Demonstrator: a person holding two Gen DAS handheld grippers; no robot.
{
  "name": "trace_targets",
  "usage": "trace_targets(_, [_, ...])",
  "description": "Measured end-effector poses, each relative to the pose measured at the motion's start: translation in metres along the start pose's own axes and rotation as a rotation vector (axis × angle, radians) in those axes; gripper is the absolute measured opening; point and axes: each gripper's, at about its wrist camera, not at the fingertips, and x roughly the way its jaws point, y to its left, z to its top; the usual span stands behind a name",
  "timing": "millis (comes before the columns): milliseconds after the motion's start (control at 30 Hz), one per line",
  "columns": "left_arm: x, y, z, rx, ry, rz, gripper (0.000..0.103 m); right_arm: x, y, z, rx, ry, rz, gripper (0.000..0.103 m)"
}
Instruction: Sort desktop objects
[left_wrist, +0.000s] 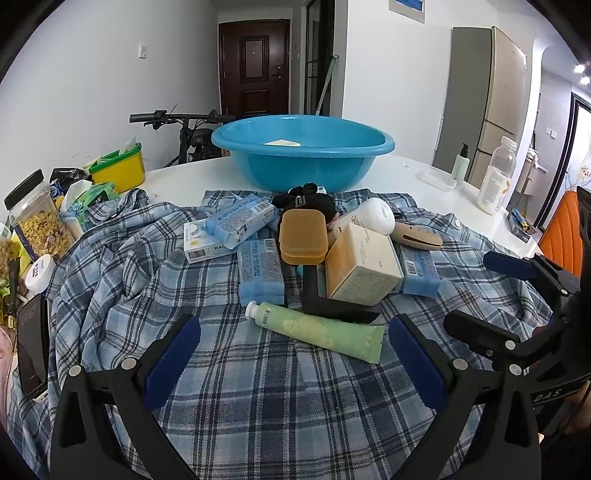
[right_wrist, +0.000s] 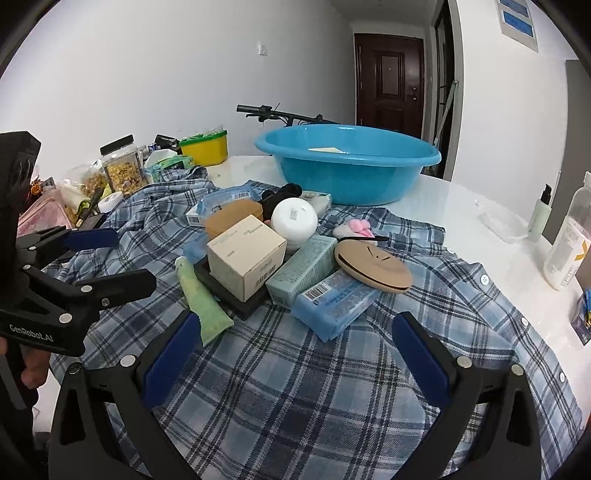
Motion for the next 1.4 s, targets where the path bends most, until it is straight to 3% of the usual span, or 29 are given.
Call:
trace_targets(867, [-0.002,0.002,-0.001,-0.003,-0.003,0.004,0.103,0.008,0.007,0.001,-0.021,0.030,0.010,0.103])
trace_targets(1033, [-0.002,0.002,-0.001,-0.006,-0.004,0.005,0.103,0.008,0.005,0.000,0.004,0.030,0.051,0.103])
trace_targets(1400, [0.000,0.005,-0.001,-0.015,-0.007,0.001,0.103,0.014,0.012,0.002,-0.042,0.043,0.014,0.103])
